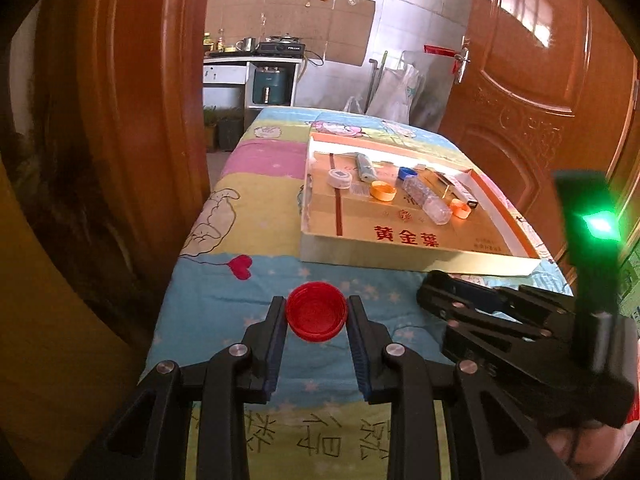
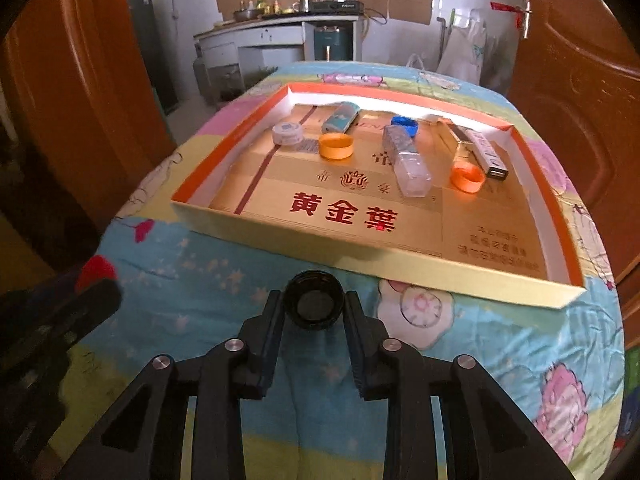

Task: Organize rigid objects
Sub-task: 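Grasp the red cap with the left tool while the right tool grasps the black cap, then carry the red cap with the left tool while the right tool carries the black cap into the tray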

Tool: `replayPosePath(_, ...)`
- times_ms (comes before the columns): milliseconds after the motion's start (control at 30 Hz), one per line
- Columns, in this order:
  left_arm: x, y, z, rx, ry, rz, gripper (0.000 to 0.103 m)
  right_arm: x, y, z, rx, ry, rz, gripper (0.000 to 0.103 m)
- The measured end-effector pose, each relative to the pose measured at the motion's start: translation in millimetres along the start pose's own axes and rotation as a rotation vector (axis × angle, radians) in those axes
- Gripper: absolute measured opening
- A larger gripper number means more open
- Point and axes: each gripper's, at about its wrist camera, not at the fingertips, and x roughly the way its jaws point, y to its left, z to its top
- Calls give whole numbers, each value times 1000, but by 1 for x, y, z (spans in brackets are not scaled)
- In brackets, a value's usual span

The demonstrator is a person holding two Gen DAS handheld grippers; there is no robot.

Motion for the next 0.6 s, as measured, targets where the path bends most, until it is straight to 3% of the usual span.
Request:
replayPosePath(300,-2,-32,21,54,-21,-46,30,-57,-29,4,51,-95,-7,31)
replayPosePath(600,-2,-50,47,75,-45,-40,30,-78,-63,11,89,-133,-22,31)
